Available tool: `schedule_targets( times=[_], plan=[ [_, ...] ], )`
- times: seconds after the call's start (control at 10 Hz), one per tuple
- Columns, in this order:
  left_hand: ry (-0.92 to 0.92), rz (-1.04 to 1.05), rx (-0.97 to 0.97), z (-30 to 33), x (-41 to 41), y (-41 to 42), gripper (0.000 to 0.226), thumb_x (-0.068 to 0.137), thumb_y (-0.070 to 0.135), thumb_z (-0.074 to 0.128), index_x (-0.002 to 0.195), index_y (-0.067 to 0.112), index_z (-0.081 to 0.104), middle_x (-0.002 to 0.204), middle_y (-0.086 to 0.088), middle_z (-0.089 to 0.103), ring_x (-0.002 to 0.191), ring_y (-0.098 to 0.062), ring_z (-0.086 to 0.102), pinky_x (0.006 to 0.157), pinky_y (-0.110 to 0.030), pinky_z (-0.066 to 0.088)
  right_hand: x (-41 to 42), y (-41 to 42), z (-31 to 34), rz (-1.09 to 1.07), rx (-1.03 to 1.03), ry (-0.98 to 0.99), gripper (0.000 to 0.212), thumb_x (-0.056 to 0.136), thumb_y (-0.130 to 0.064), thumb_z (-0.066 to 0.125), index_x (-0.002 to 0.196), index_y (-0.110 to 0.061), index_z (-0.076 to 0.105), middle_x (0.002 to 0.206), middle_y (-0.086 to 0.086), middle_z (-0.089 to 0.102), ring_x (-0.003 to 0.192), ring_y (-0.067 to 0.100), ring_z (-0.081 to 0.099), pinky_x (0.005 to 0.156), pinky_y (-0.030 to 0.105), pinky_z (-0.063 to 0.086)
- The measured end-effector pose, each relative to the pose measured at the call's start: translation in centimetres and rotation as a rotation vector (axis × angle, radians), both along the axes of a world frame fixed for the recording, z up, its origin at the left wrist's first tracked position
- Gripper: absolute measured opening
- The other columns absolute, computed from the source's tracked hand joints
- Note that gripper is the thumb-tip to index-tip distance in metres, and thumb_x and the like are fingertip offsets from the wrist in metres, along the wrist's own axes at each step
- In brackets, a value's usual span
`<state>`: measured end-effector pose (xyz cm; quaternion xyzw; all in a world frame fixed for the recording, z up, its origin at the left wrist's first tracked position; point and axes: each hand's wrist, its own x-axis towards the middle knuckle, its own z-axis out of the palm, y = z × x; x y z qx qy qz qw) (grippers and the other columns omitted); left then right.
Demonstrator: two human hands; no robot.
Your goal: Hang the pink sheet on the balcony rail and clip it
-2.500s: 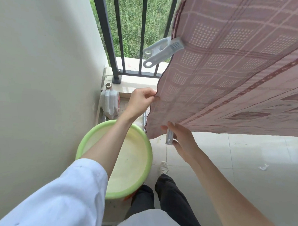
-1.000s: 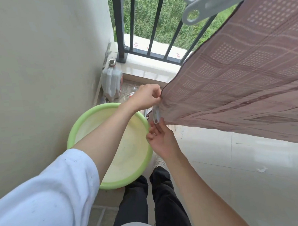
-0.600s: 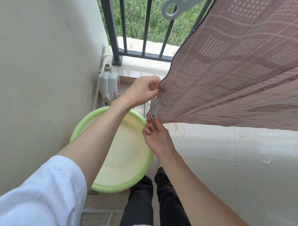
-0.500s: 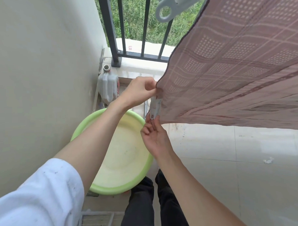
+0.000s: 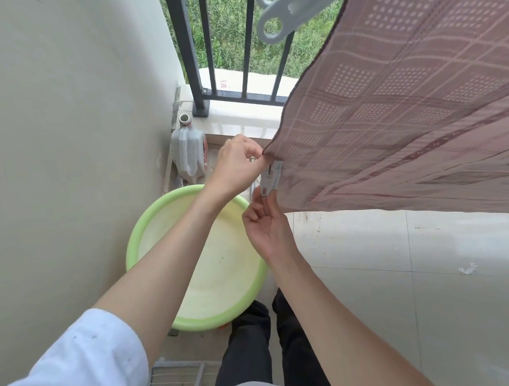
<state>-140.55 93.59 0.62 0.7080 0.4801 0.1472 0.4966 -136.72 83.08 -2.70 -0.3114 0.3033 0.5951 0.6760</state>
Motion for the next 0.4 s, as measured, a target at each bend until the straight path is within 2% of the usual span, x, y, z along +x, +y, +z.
schedule_targets(
  times=[0.1,0.2,0.3,0.4],
  plan=[
    [0.017,0.030,0.023,-0.1,-0.2,-0.5,0.034,0.083,0.044,0.062,0.058,0.025,0.051,0.090,0.003,0.052,0.093,-0.018,0.052,0.074,-0.025,0.035,-0.4,0.2,0.5,0.070,0.030,-0.007,0.022,0.093,-0.030,0.050,0.086,-0.011,0.057,0.073,-0.001,0.067,0.048,0.006,0.042,0.053,0.016,0.024],
    [0.004,0.056,0.022,-0.2,-0.1,-1.0,0.033,0.085,0.042,0.061,0.059,0.025,0.048,0.084,0.005,0.047,0.082,-0.015,0.052,0.068,-0.019,0.038,-0.3,0.2,1.1,0.181,0.047,-0.040,0.026,0.092,-0.035,0.049,0.087,-0.012,0.059,0.078,-0.003,0.063,0.065,0.012,0.049,0.058,0.022,0.031],
    [-0.003,0.058,0.007,0.1,-0.1,-1.3,0.030,0.087,0.038,0.059,0.062,0.026,0.046,0.079,0.009,0.045,0.077,-0.014,0.052,0.068,-0.023,0.042,0.4,-0.2,1.8,0.296,0.036,-0.073,0.033,0.094,-0.039,0.044,0.104,-0.012,0.059,0.101,0.002,0.064,0.093,0.020,0.057,0.074,0.032,0.044],
    [0.006,0.091,0.041,0.0,-0.6,-2.2,0.015,0.088,0.027,0.055,0.074,0.025,0.054,0.091,0.001,0.057,0.082,-0.010,0.053,0.075,-0.023,0.043,1.7,-1.1,2.3,0.458,-0.010,-0.174,0.054,0.095,-0.049,0.038,0.134,-0.012,0.042,0.134,0.007,0.051,0.121,0.026,0.049,0.093,0.041,0.043]
  ],
)
